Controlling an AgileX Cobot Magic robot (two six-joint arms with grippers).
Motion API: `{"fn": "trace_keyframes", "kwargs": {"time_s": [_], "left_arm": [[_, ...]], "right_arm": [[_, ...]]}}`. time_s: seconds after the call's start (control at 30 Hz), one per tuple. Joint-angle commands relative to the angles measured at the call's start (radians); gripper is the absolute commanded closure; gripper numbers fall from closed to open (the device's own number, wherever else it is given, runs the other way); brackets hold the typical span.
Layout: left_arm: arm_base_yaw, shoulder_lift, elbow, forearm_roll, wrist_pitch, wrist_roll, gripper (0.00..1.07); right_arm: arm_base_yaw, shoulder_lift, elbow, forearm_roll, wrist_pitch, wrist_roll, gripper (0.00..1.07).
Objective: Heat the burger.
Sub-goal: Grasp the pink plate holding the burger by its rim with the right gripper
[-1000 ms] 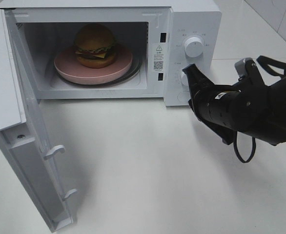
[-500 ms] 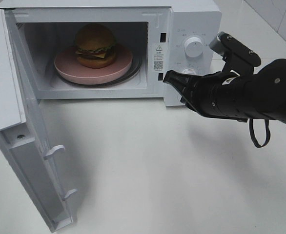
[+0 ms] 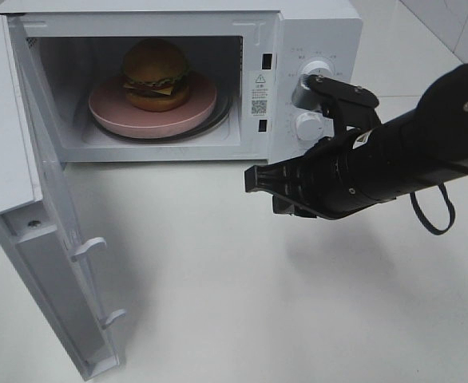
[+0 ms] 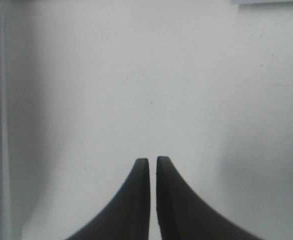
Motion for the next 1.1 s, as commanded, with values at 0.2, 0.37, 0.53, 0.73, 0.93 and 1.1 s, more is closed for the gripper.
{"fn": "trace_keyframes", "kwargs": {"time_s": [0.2, 0.37, 0.53, 0.73, 0.93, 1.1], "left_arm": [[0.002, -0.007, 0.004, -0.011, -0.012, 0.002, 0.06], [0.002, -0.007, 0.004, -0.011, -0.012, 0.002, 0.06], [0.002, -0.007, 0.004, -0.011, -0.012, 0.002, 0.06], [0.002, -0.007, 0.004, -0.011, -0.012, 0.002, 0.06], [0.002, -0.007, 0.004, -0.011, -0.012, 0.002, 0.06], [0.002, -0.007, 0.004, -0.011, -0.012, 0.002, 0.06]], "right_arm": [[-0.004, -0.012, -0.185, -0.353, 0.424, -0.024, 1.01], [-0.004, -0.012, -0.276, -0.447, 0.561, -0.119, 0.99], [-0.003, -0.012, -0.363, -0.446, 0.661, -0.348, 0.97], [-0.002, -0.012, -0.385, -0.445, 0.692, -0.654, 0.95], [-0.002, -0.012, -0.385, -0.450, 0.690, -1.021, 0.93], [-0.002, -0.012, -0.385, -0.476, 0.666, -1.298, 0.92]]}}
